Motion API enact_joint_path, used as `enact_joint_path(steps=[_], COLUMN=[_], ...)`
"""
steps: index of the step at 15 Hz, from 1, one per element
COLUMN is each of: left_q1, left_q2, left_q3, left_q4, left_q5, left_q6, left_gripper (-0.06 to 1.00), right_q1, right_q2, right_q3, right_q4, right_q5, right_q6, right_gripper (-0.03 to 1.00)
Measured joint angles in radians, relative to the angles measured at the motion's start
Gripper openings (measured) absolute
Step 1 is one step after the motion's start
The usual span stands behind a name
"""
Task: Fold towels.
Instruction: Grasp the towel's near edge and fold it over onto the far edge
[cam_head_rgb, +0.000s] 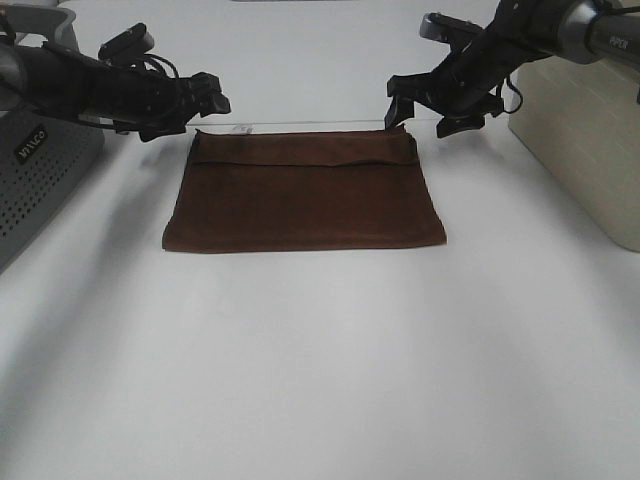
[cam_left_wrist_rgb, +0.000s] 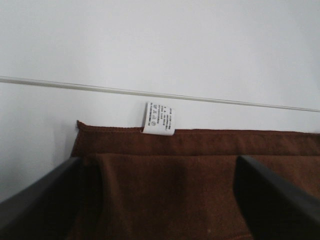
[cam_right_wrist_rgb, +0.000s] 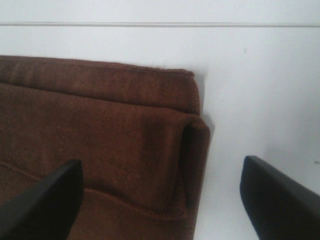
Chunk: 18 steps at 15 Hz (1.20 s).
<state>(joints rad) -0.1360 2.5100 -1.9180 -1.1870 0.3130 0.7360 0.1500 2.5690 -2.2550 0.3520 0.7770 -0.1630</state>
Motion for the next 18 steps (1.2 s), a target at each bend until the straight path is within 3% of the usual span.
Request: enact_joint_path(steps=[2, 5, 6, 7, 10, 12, 15, 18], left_q1=[0.003, 0.010, 0.019, 0.035, 0.040, 0.029, 0.019, 0.019], left_q2=[-0.019, -0.057, -0.058, -0.058, -0.065, -0.115, -0.240, -0.268], left_q3=[0.000, -0.002, -0.002, -0.002, 0.005, 0.108, 0.341, 0.430], left_q4=[0.061, 0.160, 0.179, 0.237, 0.365, 0.438, 0.449, 0.466], left_q5=[0.060, 0.166, 0.220, 0.326, 0.442, 0.451, 0.380, 0.370], left_q6=[0.000, -0.023, -0.073, -0.217, -0.375, -0.455, -0.479, -0.476], left_gripper=[0.93, 0.94, 0.94, 0.94, 0.94, 0.94, 0.94, 0.94], right_q1=[0.000, 0.000, 0.000, 0.000, 0.000, 0.000, 0.000, 0.000], right_q2=[-0.031, -0.064, -0.067, -0.068, -0.068, -0.089, -0.170, -0.228], right_q3=[0.000, -0.002, -0.002, -0.002, -0.002, 0.038, 0.194, 0.352], right_q4=[0.001, 0.002, 0.001, 0.001, 0.007, 0.008, 0.010, 0.031], right_q5=[0.064, 0.199, 0.260, 0.368, 0.429, 0.429, 0.437, 0.425], right_q6=[0.000, 0.025, 0.037, 0.055, 0.091, 0.133, 0.129, 0.092], right_gripper=[0.83, 0.83, 0.83, 0.83, 0.83, 0.83, 0.82, 0.81])
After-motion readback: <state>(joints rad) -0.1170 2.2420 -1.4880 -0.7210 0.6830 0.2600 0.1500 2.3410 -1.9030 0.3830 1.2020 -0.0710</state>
